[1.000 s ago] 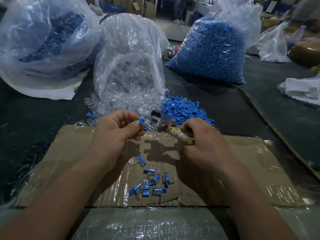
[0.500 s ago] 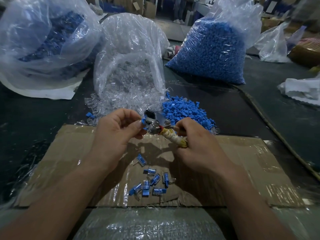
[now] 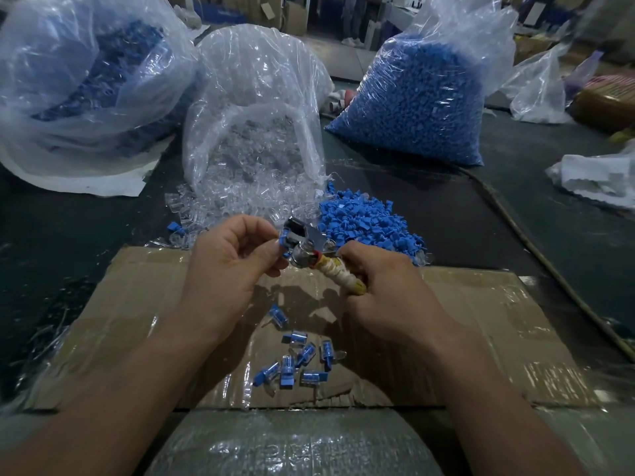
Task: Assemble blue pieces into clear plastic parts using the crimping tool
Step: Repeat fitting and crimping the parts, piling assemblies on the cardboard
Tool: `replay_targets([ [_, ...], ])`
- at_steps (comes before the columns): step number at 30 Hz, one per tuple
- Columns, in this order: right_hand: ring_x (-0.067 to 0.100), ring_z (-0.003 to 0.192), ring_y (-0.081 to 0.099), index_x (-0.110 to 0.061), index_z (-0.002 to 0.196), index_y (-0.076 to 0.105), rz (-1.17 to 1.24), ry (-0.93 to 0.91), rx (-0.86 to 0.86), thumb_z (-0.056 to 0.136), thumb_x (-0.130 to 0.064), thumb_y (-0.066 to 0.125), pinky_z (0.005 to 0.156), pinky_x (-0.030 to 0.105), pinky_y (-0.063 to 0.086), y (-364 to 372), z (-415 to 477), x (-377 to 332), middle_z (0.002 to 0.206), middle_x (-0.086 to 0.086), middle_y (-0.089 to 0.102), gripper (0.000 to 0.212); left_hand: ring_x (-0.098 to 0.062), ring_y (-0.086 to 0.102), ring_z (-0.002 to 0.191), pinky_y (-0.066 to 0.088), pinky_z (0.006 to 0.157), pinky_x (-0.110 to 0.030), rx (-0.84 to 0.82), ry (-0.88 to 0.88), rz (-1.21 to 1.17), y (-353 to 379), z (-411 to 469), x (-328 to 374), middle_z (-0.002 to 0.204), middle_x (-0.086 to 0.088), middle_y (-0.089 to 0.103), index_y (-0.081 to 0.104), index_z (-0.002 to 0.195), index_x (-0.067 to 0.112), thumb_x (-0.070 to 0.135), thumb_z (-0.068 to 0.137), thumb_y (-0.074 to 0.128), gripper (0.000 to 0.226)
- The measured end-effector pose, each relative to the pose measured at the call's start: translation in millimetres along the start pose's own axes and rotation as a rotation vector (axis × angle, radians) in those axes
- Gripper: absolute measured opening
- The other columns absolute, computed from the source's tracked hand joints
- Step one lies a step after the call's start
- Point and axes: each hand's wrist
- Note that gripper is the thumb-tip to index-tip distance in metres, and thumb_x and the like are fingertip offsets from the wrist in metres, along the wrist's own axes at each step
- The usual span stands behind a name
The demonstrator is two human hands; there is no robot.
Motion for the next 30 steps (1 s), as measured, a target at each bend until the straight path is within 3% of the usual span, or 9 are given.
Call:
replay_targets([
  [7, 0.008, 0.077, 0.046, -0.03, 0.09, 0.047, -0.033, -0.016, 0.047, 0.077, -0.02, 0.065, 0.065, 0.024, 0.037, 3, -1, -2, 0.082, -0.011, 0.05, 0.024, 0.0, 0.06, 0.055, 0.048, 0.054, -0.009, 0.031, 0.006, -0.003, 0, -1, 3, 0.07, -0.005, 0.061, 0.058, 0.077, 0.013, -0.008, 0.082, 0.055, 0.022],
  [15, 0.007, 0.09, 0.049, -0.024, 0.111, 0.057, -0.021, -0.003, 0.108, 0.079, -0.021, 0.067, 0.079, 0.027, 0.044, 8, 2, 4, 0.099, -0.008, 0.056, 0.034, -0.001, 0.061, 0.056, 0.048, 0.053, -0.01, 0.086, -0.014, 0.004, -2, 0, 4, 0.07, -0.003, 0.063, 0.059, 0.077, 0.014, -0.006, 0.082, 0.057, 0.02],
  [20, 0.006, 0.084, 0.054, -0.026, 0.107, 0.062, -0.022, 0.042, 0.046, 0.07, -0.018, 0.072, 0.075, 0.029, 0.047, -3, 1, 13, 0.09, -0.013, 0.059, 0.039, -0.004, 0.058, 0.047, 0.046, 0.043, -0.013, 0.115, -0.097, -0.125, -16, 4, 10, 0.059, 0.004, 0.066, 0.06, 0.078, 0.014, 0.011, 0.069, 0.066, 0.011],
  [23, 0.002, 0.079, 0.054, -0.029, 0.1, 0.064, -0.002, 0.067, -0.027, 0.064, -0.026, 0.078, 0.073, 0.03, 0.047, -8, -2, 13, 0.083, -0.015, 0.059, 0.038, -0.006, 0.051, 0.038, 0.042, 0.037, -0.014, -0.092, -0.228, -0.149, -21, 3, 17, 0.054, -0.002, 0.064, 0.065, 0.064, 0.017, 0.016, 0.055, 0.07, 0.011],
  [26, -0.003, 0.076, 0.049, -0.035, 0.093, 0.061, -0.038, 0.071, -0.09, 0.059, -0.039, 0.081, 0.066, 0.025, 0.043, -6, -1, 12, 0.079, -0.018, 0.055, 0.039, -0.006, 0.053, 0.04, 0.042, 0.038, -0.014, -0.405, -0.299, -0.053, -18, -1, 21, 0.058, -0.005, 0.067, 0.071, 0.067, 0.017, 0.02, 0.048, 0.072, 0.019],
  [30, -0.002, 0.074, 0.042, -0.038, 0.087, 0.051, -0.113, 0.076, -0.127, 0.058, -0.047, 0.081, 0.059, 0.019, 0.032, -1, 1, 12, 0.08, -0.019, 0.046, 0.042, -0.002, 0.058, 0.048, 0.044, 0.045, -0.01, -0.562, -0.272, 0.044, -8, -5, 20, 0.06, -0.002, 0.068, 0.073, 0.067, 0.018, 0.021, 0.052, 0.071, 0.015],
])
Point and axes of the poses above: each hand's wrist, its own z-axis towards the middle knuckle, its own y-axis out of the palm, x = y × z
